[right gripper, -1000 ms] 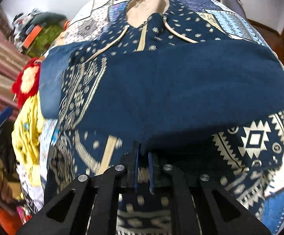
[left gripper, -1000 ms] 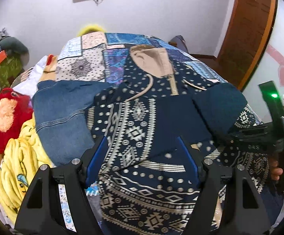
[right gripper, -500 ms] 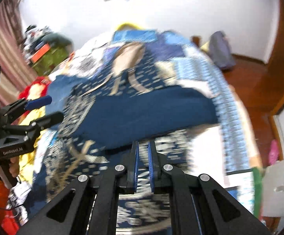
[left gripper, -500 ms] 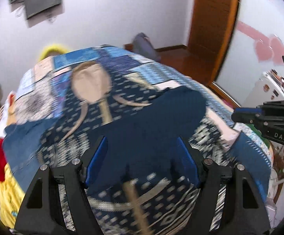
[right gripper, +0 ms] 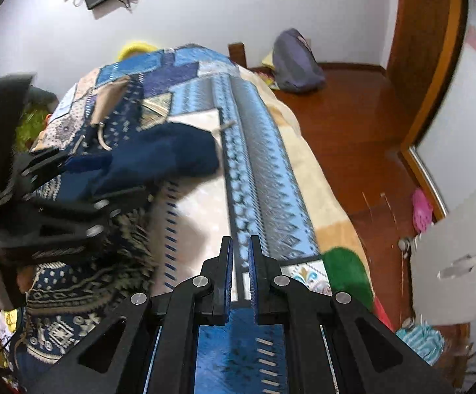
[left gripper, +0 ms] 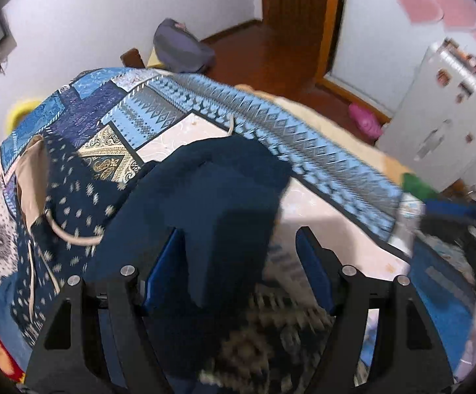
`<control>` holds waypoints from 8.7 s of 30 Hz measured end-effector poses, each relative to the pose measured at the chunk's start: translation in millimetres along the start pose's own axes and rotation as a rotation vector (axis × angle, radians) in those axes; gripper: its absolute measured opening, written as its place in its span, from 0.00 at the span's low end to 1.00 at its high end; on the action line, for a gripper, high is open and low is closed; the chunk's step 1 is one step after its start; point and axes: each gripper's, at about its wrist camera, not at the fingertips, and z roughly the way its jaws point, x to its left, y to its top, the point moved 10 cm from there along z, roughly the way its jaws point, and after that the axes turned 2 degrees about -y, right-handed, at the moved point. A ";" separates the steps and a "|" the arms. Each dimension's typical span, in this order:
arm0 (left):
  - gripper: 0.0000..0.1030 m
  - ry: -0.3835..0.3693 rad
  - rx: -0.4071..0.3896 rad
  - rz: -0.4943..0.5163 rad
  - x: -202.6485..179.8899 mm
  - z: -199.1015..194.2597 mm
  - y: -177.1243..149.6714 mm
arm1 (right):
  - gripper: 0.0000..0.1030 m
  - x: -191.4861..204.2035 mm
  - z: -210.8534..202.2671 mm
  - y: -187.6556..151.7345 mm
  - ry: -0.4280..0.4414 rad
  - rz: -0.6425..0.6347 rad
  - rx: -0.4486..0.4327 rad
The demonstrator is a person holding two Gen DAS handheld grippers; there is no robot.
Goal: Fold large clothes
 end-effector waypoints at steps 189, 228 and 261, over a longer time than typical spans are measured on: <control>0.09 0.039 -0.141 -0.366 211.1 -160.3 -177.0 | 0.07 251.9 5.4 28.8 0.221 -0.356 -0.076; 0.62 0.060 -0.146 -0.449 210.2 -160.3 -231.3 | 0.85 194.4 -24.5 -9.1 0.049 -0.440 -0.207; 0.05 -0.198 -0.161 -0.092 48.8 -176.6 -225.0 | 0.85 201.3 -45.9 2.2 0.238 -0.171 -0.108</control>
